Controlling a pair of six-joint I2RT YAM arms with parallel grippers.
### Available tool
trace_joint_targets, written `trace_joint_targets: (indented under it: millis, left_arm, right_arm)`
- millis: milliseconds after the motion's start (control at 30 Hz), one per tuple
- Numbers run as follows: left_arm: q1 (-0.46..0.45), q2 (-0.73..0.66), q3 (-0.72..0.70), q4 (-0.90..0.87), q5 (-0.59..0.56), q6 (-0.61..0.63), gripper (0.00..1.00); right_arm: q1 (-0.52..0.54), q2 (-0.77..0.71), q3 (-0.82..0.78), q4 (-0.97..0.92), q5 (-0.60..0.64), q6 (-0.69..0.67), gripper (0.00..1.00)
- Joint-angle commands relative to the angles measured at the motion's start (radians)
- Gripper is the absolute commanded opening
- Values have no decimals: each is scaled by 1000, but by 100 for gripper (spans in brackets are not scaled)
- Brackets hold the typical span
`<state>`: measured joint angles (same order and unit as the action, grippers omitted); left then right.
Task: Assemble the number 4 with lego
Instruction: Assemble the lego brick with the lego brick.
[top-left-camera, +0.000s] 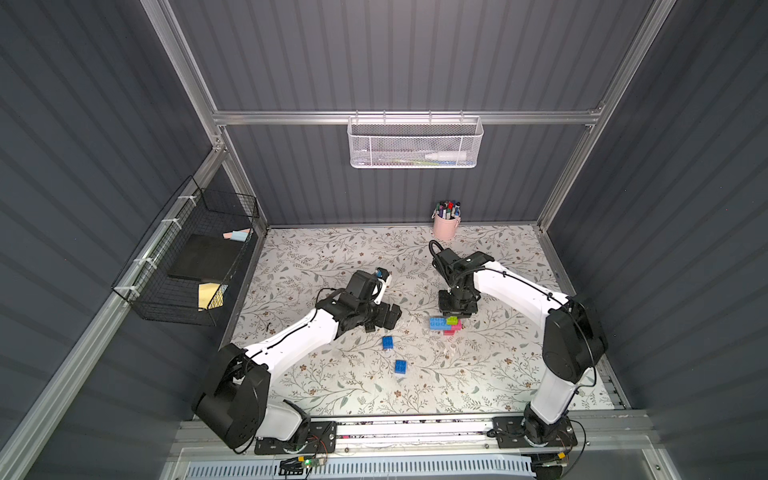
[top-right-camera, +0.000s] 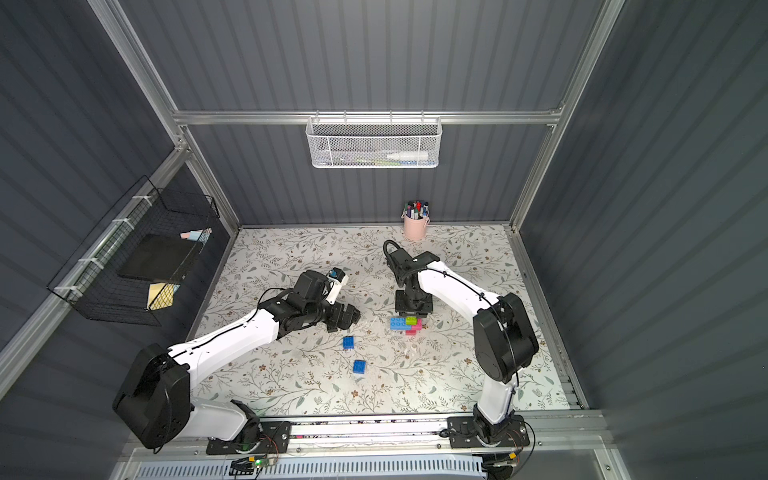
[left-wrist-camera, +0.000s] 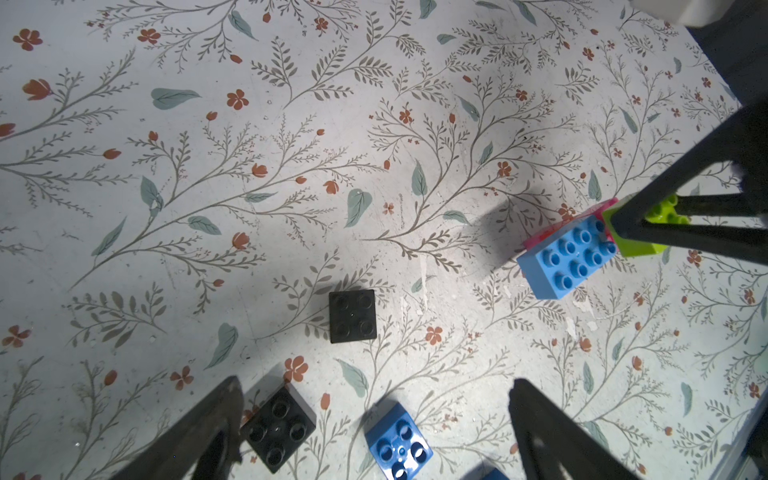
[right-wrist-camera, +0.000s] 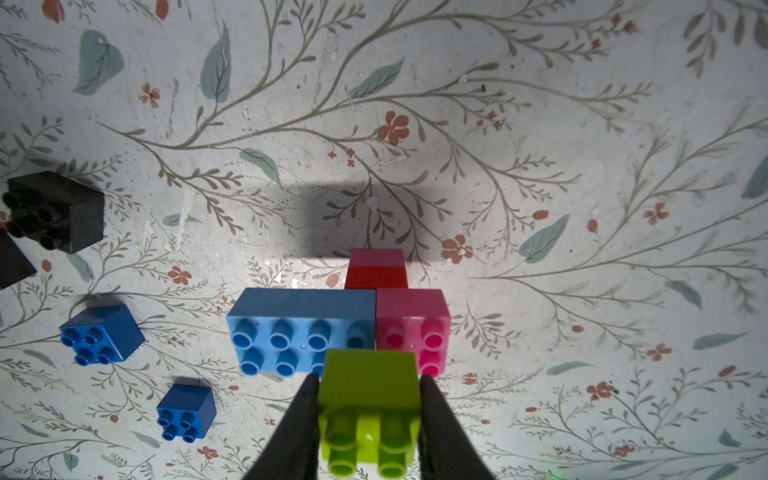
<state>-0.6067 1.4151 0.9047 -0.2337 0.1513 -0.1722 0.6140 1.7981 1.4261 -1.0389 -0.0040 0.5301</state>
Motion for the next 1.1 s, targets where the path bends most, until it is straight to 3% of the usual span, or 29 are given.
trace_joint_targets:
  millis: [0,633,1067]
  left_arm:
    - [5,9,-3,4,6,15,96]
    - [5,6,-5,2,4,17,97]
    - [4,3,-6,-4,-2,19,98]
  right_arm:
    - [1,19,-14,-5,1,10,31]
    - [-2,57,-46,29,19,-21,31]
    - [-1,55,-169,130,-22,22,30]
